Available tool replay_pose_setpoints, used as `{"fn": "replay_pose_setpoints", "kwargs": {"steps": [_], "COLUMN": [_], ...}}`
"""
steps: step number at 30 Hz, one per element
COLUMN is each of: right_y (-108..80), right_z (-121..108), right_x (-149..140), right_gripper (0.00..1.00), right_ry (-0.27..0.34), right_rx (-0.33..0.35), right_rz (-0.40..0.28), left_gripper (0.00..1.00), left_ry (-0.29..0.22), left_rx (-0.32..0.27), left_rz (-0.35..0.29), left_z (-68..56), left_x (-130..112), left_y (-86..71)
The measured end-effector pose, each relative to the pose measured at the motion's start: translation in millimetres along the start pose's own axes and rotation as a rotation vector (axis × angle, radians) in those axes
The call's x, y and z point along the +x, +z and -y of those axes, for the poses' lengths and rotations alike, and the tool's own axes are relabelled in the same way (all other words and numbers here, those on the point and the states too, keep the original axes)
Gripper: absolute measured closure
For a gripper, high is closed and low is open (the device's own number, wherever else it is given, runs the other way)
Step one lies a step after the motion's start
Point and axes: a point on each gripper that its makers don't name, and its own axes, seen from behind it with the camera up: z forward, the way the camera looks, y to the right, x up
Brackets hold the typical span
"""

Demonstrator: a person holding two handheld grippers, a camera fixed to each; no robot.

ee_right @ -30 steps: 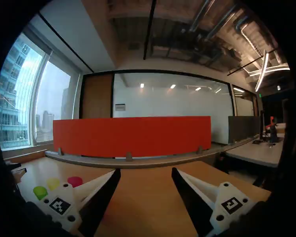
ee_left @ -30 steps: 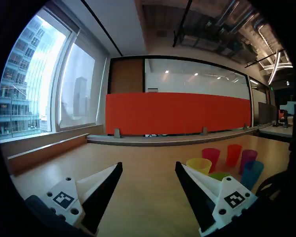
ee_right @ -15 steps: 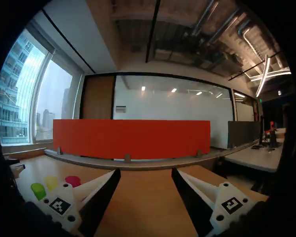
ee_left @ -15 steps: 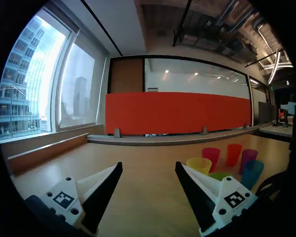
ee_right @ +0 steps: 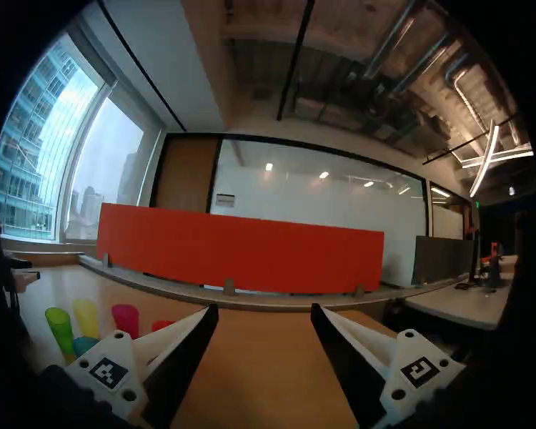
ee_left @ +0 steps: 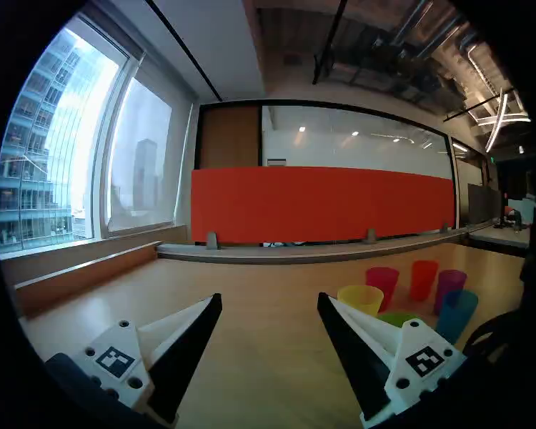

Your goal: Pour water

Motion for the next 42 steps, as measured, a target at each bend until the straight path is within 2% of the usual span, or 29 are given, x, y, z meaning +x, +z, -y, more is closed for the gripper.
{"fn": "replay_pose_setpoints", "kwargs": {"steps": [11, 20, 33, 42], "right_y": [17.1, 18.6, 22.6, 24.0], "right_z": [11, 16, 6, 6], "right_x": [-32, -55, -81, -88], "right_gripper": [0.0, 0.0, 0.0, 0.0], "right_ry": [0.046, 0.058, 0.084, 0.093], "right_rx": [0.014, 0.048, 0.05, 0.049], "right_rz": [0.02, 0.034, 0.077, 0.095], "left_gripper": [0.0, 0.0, 0.0, 0.0], "left_ry": [0.0, 0.0, 0.0, 0.0], "left_rx": [0.0, 0.0, 0.0, 0.0], "left_rz": [0.0, 0.0, 0.0, 0.0], "left_z": [0.5, 0.6, 0.3, 0.1], "left_x": [0, 0, 0, 0], "left_y": [0.1, 0.2, 0.2, 0.0]}}
